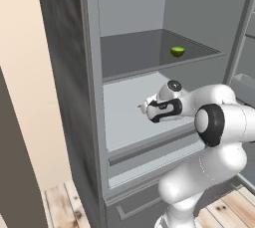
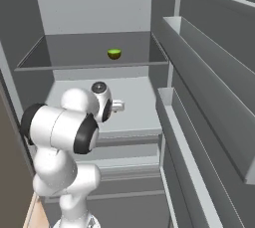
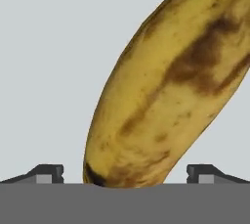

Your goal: Retrieve the kiwi and banana from the fridge and place them into the bowl on the dining table.

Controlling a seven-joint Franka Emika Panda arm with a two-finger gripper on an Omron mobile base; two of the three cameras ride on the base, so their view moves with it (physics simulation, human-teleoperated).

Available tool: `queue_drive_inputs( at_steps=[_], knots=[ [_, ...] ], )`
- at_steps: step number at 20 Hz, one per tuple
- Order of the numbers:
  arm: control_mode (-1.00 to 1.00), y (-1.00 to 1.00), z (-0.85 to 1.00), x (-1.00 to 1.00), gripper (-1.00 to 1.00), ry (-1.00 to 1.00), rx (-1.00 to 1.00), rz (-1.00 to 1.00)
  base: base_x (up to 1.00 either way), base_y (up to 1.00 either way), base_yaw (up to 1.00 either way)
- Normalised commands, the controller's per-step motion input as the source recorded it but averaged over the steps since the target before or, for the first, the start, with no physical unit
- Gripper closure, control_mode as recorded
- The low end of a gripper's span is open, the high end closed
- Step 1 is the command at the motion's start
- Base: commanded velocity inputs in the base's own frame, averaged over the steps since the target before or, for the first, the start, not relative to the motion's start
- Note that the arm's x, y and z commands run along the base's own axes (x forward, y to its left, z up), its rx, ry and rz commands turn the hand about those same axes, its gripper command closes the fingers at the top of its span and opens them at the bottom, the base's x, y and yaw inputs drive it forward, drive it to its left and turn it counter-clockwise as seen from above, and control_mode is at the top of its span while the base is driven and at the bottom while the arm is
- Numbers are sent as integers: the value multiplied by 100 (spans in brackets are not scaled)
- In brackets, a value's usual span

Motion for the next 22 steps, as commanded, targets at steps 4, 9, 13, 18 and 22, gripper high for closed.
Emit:
queue_drive_inputs(
  at_steps=[4, 9, 13, 18, 22],
  knots=[
    [-100, 0, -36, 32, 100, 0, -3, -1, 0, 0, 0],
    [-100, -2, -30, 3, 100, 0, -1, -4, 0, 0, 0],
    [-100, -9, -24, -7, 100, 0, 0, -5, 0, 0, 0],
    [-100, -24, -6, -46, 100, -3, 2, -6, 0, 0, 0],
    [-100, -58, 12, -93, 100, -12, 15, -3, 0, 0, 0]
  ],
)
